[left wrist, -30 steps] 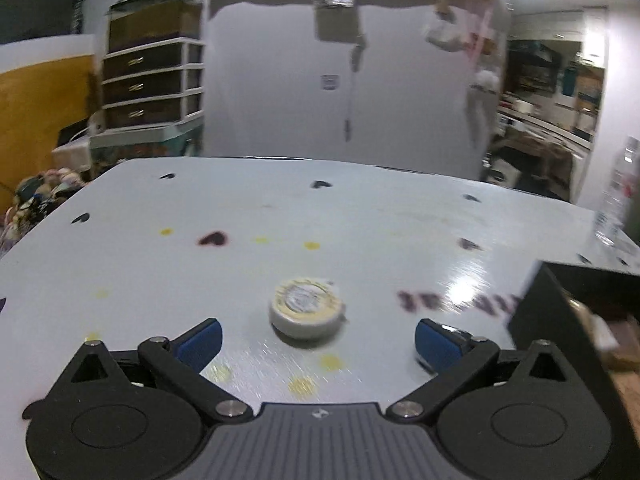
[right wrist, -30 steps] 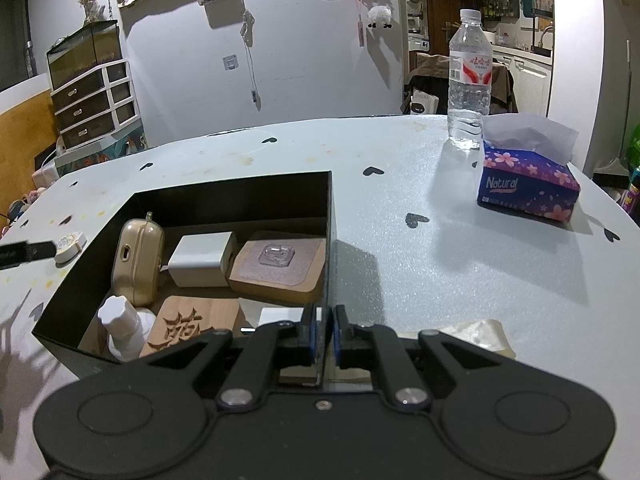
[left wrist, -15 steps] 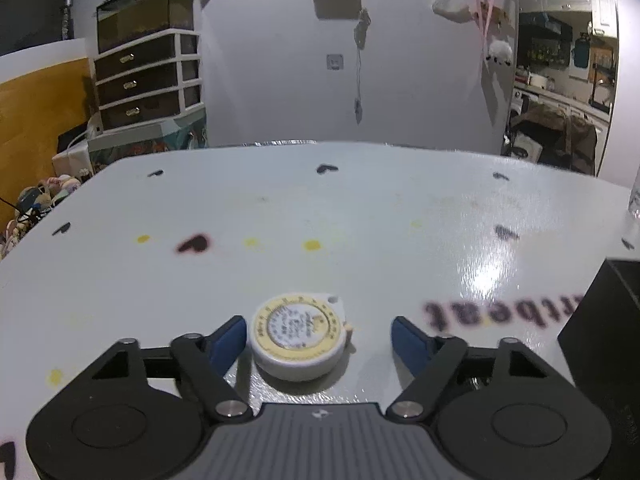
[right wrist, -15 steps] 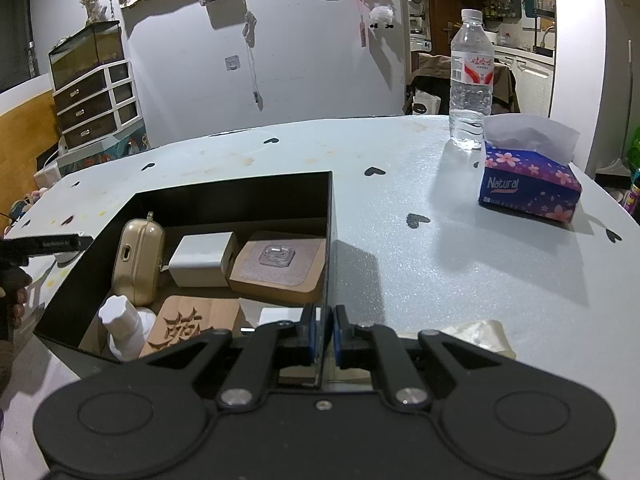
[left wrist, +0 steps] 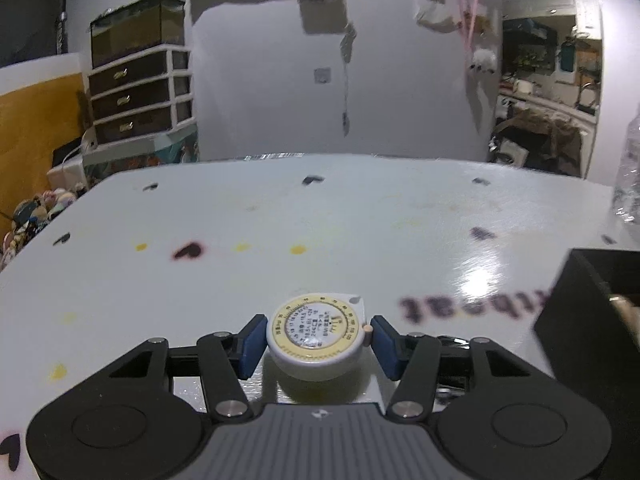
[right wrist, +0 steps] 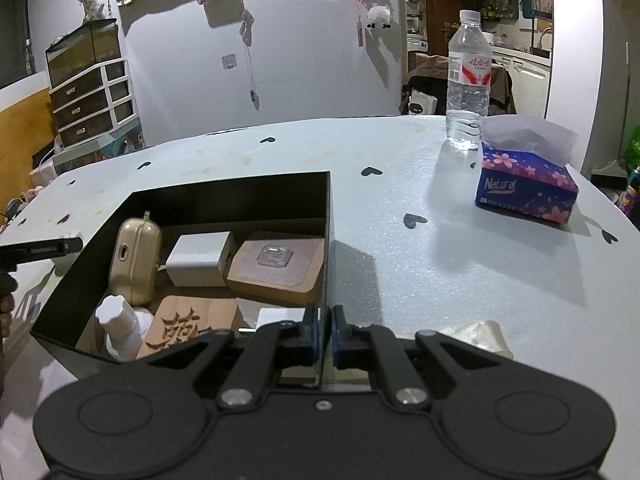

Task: Organize rigid objects
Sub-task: 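Carry the tape measure into the black box and open the left tool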

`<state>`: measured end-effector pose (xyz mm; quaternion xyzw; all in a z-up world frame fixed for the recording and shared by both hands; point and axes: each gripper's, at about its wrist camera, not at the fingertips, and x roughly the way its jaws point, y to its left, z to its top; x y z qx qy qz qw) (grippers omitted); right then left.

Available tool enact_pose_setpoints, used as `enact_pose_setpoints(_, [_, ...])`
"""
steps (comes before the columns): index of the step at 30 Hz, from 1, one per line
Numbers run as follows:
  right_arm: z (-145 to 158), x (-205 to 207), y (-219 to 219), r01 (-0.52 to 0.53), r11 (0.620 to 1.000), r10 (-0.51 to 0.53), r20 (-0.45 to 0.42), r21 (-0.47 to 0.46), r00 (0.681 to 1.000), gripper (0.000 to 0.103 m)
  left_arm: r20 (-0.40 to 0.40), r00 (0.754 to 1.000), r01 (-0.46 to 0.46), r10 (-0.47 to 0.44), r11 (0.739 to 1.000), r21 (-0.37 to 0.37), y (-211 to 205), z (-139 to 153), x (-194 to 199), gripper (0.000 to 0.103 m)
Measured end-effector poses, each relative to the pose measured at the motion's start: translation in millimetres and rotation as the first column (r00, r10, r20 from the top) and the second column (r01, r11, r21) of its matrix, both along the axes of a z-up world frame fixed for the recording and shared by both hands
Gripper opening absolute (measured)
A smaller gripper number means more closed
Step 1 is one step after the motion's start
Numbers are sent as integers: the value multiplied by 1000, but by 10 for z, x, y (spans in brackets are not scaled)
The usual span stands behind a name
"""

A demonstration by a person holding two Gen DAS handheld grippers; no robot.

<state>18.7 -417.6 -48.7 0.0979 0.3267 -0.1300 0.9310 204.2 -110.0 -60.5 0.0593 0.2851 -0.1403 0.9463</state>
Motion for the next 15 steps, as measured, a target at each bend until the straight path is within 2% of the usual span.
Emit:
enact_pose_setpoints(5, [2,10,17,8,1000,-8,-4,-9,1000,5,49,995,87,-84,995,-48,-87,270,-296,56])
enact_pose_setpoints(8, [3,13,22,12,1000,-12,-5,-11,1000,5,75,985,163,-157,983,-81,-204,451,-499,56])
enact_pose_setpoints(12, [2,21,27,16,1000,-17,-9,-14,1000,5,74,955,295,-287,947,-126,-471,635,-768,56])
enact_pose_setpoints(15, [6,31,39,19,1000,-20,-15,-20,1000,5,18,922,384,-387,908,-165,-762,727,-893,56])
